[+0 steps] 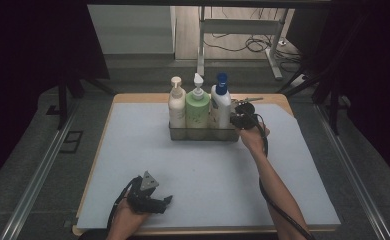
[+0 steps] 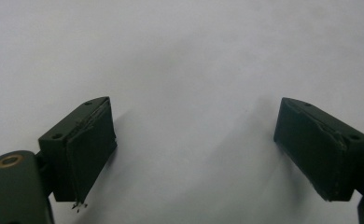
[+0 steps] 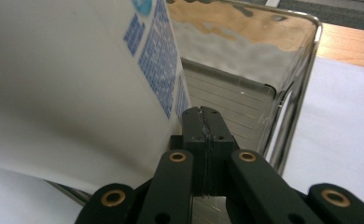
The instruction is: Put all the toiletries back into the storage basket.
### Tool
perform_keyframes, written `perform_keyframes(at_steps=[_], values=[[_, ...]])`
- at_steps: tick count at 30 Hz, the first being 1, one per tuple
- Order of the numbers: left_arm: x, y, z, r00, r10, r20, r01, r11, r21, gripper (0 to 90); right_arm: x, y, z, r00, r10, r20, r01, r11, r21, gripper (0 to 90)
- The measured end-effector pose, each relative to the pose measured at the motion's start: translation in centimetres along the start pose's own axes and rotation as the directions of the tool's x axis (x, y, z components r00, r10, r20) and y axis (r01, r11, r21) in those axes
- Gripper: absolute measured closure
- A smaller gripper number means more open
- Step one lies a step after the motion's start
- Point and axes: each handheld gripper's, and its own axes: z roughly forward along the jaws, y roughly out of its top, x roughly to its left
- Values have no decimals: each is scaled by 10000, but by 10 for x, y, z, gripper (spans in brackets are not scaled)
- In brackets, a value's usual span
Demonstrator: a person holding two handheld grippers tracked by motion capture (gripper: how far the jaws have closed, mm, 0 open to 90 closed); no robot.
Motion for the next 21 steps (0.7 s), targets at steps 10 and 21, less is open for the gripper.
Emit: perform_keyframes(at_steps=[10,21], values=[[0,0,0,10000,2,1,-2,10000,0,122,8,0,3,9999,0,-152,0,10000,23,891],[0,0,0,10000,3,0,-3,10000,1,122,17,-2,7,9997,-211,-147,212,9997,83,893]])
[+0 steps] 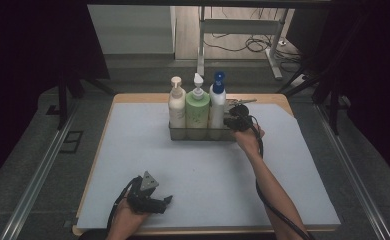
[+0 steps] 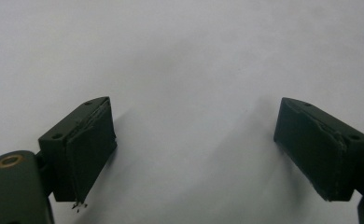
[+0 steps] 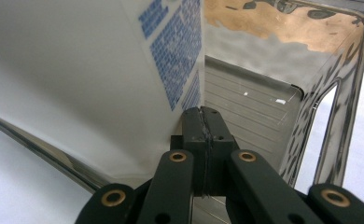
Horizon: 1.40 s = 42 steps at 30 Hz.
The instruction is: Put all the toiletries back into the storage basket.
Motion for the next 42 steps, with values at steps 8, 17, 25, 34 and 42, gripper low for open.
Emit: perform_keyframes(at_steps=[8,17,25,34,42], values=[[0,0,0,10000,1,4,-1,10000,1,122,2,-1,-2,10000,-7,47,8,10000,-28,895],[0,0,0,10000,5,2,-5,10000,3,122,4,-3,-5,10000,41,51,-41,9999,-105,895],[0,0,0,10000,-1,-1,1,10000,-5,122,-1,-7,-11,9998,-150,134,151,9999,-71,734],[0,0,0,10000,-2,-6,2,10000,-5,122,-4,-10,-22,9989,-458,28,459,9986,-253,567],[0,0,0,10000,-5,-3,5,10000,-10,122,-5,-11,-34,9973,-714,-179,705,9965,-440,465]])
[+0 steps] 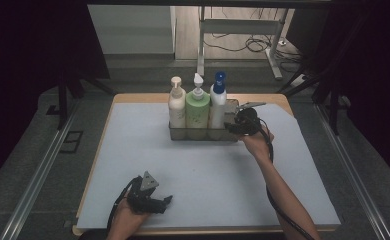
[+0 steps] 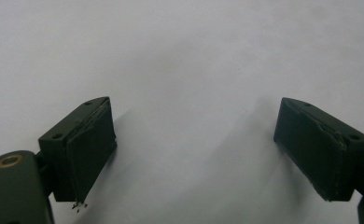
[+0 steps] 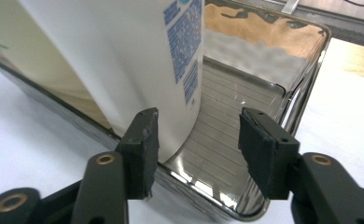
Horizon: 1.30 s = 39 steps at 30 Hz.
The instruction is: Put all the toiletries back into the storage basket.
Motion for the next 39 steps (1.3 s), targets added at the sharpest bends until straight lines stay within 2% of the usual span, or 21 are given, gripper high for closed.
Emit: perform_keyframes(at_steps=[10,16,24,39], values=[[0,0,0,10000,1,-5,-1,10000,1,122,-3,-5,-15,9994,-336,-76,336,9994,-33,410],[0,0,0,10000,-2,-2,2,10000,0,122,-2,-9,-20,9986,-442,-288,441,9990,-64,374],[0,0,0,10000,-20,8,20,10000,-18,122,1,-13,-28,9964,-433,-733,425,9990,-130,313],[0,0,0,10000,-20,6,20,10000,-20,122,13,-24,-40,9884,-1027,-1115,1015,9947,-166,234]])
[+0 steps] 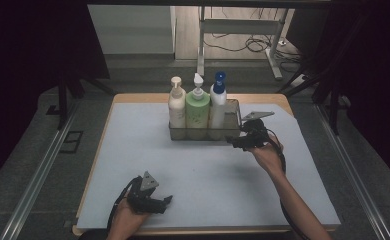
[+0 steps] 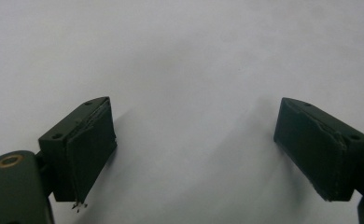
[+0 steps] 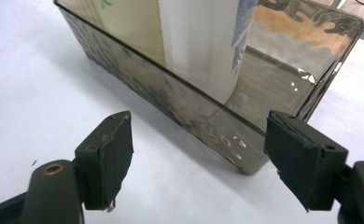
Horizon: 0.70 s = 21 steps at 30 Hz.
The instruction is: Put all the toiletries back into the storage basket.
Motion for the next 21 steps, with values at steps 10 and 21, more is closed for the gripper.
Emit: perform_keyframes(at_steps=[10,21], values=[[0,0,0,10000,2,-5,-2,10000,-2,123,7,-8,-10,9996,-252,-118,253,9997,51,162],[0,0,0,10000,5,-7,-5,10000,-2,122,10,-21,-18,9993,-335,-144,337,9994,129,133]])
